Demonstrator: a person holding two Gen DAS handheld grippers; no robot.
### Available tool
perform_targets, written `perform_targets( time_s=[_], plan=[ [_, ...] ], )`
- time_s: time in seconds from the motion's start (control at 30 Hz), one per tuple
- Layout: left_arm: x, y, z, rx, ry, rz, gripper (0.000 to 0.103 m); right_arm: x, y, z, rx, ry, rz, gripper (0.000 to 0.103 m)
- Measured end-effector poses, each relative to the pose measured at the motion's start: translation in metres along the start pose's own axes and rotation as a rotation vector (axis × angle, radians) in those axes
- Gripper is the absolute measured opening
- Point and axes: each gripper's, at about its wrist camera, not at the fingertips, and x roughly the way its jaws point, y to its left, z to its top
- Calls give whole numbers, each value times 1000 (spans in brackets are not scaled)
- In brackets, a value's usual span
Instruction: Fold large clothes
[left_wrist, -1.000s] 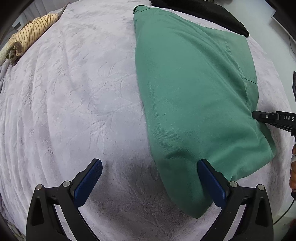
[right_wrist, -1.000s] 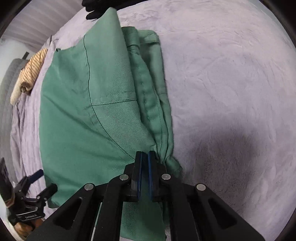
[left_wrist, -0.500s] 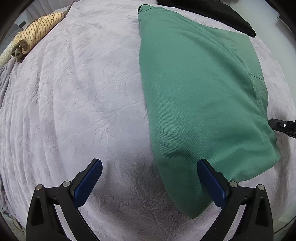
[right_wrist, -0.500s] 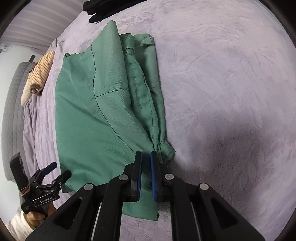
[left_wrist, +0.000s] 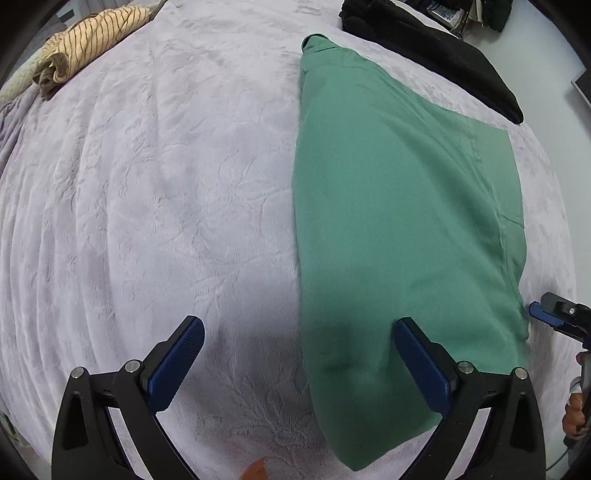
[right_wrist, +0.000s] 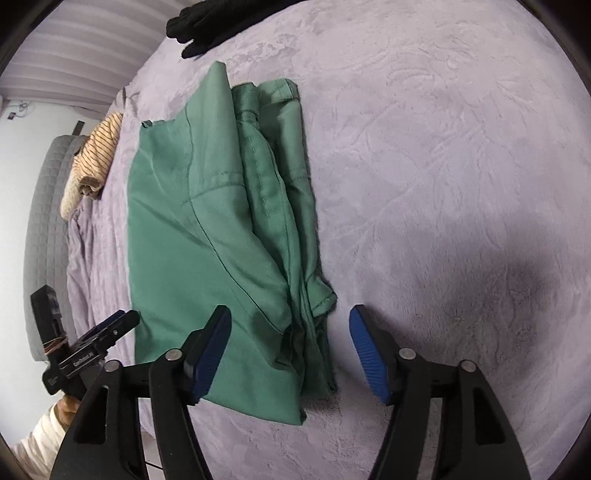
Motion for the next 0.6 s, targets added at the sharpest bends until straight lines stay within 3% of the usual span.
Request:
perform_targets(
  time_s=[0.1, 0.2, 0.3, 0.6],
  plan=[
    [8, 0, 13, -1, 31, -61, 103, -6, -2, 11, 16, -25, 111, 82],
    [26, 3, 19, -7, 97, -163, 103, -1, -4, 26, 6, -33, 115, 82],
    [47, 5, 16, -19, 162, -219, 103, 13, -12, 47, 29, -21, 154, 82],
    [80, -5, 19, -37, 245, -371, 103, 53, -22, 101, 55, 19, 311, 82]
  ],
)
